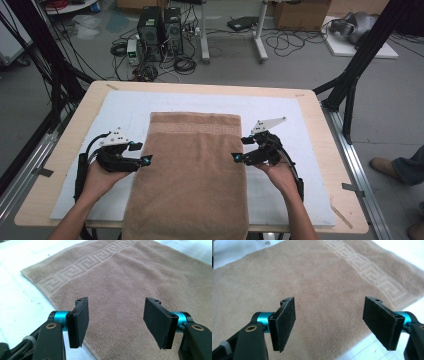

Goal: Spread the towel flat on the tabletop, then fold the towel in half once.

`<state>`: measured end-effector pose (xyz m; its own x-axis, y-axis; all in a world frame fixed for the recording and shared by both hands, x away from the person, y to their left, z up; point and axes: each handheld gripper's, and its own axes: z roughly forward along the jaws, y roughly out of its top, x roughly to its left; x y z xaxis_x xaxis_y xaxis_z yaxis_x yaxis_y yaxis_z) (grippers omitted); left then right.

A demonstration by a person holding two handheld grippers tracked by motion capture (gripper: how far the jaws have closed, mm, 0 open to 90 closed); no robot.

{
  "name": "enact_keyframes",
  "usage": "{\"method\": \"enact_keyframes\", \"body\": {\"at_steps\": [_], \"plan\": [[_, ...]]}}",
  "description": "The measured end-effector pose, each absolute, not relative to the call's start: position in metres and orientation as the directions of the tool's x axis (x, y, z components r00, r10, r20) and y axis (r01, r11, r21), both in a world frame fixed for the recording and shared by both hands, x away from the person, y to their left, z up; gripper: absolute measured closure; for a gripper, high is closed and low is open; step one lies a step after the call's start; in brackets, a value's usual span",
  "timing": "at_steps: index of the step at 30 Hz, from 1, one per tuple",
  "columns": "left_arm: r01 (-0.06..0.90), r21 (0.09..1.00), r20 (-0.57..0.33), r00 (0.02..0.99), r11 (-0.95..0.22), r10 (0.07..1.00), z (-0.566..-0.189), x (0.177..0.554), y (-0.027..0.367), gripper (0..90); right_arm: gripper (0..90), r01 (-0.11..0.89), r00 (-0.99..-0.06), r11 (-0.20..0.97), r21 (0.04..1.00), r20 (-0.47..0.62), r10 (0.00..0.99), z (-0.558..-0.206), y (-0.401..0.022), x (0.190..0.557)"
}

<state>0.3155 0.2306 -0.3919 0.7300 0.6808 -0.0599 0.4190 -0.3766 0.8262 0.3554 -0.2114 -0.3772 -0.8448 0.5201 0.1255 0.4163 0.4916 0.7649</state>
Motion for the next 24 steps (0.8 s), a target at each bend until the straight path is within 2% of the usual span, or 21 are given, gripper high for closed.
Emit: {"method": "enact_keyframes", "body": {"at_steps": [17,24], "plan": [[0.419,0.828,-0.064,0.731,-0.373,0.679,-0.391,0.321,0.233,36.7,24.2,0.416,-0.852,0.533,0.736,0.111,0.511,-0.38,-0.199,0.36],[0.434,0.827,-0.08,0.718,-0.356,0.691,-0.397,0.334,0.232,36.7,24.4,0.428,-0.846,0.531,0.731,0.118,0.52,-0.383,-0.201,0.367]]}}
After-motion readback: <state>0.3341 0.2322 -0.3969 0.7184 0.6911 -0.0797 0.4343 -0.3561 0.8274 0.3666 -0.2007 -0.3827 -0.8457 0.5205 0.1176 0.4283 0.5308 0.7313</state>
